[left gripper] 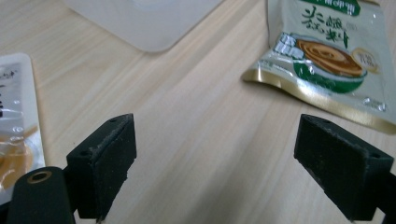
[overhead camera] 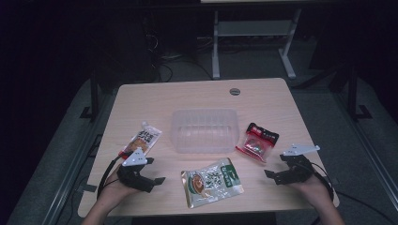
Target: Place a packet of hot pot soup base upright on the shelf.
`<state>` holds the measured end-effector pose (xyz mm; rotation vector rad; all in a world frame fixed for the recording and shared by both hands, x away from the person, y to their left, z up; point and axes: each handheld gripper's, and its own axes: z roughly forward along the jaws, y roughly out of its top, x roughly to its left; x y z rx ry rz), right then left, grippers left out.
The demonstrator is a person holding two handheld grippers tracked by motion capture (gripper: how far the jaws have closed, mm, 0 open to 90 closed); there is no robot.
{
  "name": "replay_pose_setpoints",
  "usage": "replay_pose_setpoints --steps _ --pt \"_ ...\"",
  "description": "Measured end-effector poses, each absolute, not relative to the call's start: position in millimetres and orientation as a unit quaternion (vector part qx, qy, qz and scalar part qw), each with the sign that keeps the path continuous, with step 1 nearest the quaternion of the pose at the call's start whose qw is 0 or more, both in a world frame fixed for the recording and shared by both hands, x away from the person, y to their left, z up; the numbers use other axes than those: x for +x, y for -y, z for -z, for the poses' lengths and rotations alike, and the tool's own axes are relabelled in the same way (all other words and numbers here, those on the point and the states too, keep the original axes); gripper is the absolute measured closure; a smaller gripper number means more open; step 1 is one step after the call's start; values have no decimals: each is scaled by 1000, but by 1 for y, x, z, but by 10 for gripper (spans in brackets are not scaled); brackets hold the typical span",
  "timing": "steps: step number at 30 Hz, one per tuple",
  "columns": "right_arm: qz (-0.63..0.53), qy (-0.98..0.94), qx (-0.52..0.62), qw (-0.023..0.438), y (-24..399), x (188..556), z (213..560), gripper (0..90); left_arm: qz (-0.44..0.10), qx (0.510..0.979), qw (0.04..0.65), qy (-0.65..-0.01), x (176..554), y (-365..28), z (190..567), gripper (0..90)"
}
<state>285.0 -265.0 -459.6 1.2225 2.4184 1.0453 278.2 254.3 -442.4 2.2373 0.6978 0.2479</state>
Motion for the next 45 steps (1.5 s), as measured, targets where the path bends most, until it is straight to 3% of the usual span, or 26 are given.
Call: replay_pose_setpoints --steps 12,21,32,33,39,43,45 --pt "-365 -828 409 120 261 283 453 137 -75 874 388 -284 271 -263 444 133" --pt "-378 -824 406 115 256 288 439 255 -72 882 377 -274 270 -259 446 136" --pt "-391 -820 401 118 250 308 426 489 -71 879 381 -280 269 -257 446 139" --pt "-395 -819 400 118 249 312 424 559 -71 880 378 -278 270 -258 446 139" --pt "-390 -819 405 117 242 329 419 790 -70 881 372 -283 270 -257 446 140" --pt "-394 -816 404 120 238 341 415 889 -70 882 372 -281 270 -258 446 141" --pt "-397 -815 403 127 238 347 413 895 -70 883 371 -280 270 -258 446 140"
